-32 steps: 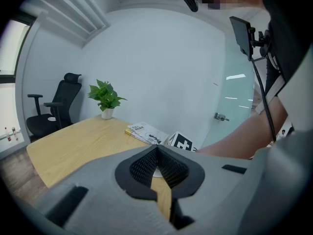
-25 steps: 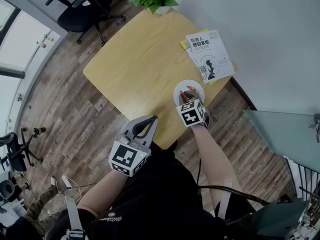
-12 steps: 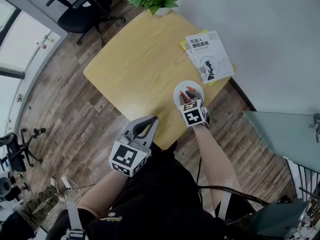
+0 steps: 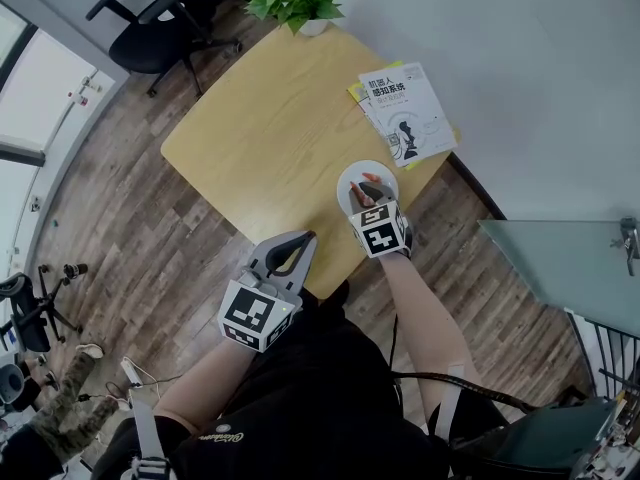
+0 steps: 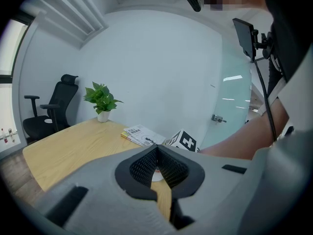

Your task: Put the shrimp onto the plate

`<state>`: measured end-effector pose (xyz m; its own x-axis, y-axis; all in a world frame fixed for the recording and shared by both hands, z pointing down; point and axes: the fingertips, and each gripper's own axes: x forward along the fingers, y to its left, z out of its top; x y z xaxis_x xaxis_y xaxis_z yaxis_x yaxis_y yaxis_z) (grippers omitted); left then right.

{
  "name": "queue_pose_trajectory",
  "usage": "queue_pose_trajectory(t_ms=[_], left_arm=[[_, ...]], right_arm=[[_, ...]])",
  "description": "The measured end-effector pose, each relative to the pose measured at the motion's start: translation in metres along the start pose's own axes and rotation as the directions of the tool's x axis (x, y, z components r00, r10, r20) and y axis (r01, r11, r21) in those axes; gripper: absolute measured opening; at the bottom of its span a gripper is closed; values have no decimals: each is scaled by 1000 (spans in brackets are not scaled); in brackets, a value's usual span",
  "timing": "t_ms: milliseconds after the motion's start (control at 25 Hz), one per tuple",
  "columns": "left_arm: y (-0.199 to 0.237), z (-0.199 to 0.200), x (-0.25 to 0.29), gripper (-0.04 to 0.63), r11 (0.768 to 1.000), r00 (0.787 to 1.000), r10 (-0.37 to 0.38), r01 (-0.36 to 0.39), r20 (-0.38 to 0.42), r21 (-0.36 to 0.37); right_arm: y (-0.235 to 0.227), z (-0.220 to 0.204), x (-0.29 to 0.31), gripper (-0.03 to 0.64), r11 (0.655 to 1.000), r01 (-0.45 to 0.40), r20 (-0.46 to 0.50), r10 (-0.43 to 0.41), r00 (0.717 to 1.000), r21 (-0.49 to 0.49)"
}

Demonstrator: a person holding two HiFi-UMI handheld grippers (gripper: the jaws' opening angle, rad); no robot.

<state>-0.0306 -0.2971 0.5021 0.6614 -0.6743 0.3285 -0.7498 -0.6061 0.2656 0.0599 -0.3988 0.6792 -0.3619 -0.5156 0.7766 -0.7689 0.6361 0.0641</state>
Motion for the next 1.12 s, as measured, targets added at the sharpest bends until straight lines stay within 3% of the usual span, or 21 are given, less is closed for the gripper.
queue_pose_trajectory(t_ms=[200, 600, 920, 1120], left_arm=[[-5, 2, -1, 5, 1000, 1000, -2, 2, 9, 2], [-25, 13, 5, 5, 999, 999, -23, 23, 22, 30], [-50, 31, 4, 5, 996, 997, -49, 44, 62, 77], [-59, 46, 3, 5, 993, 994, -59, 49, 91, 110]], right_arm=[[0, 3, -14, 17, 1000, 13, 28, -13, 1000, 6], [7, 36, -76, 5, 998, 3, 203, -17, 979, 70], [8, 74, -163, 5, 992, 26, 404, -73, 912, 122], [6, 89, -219, 3, 986, 45, 517, -122, 847, 158]])
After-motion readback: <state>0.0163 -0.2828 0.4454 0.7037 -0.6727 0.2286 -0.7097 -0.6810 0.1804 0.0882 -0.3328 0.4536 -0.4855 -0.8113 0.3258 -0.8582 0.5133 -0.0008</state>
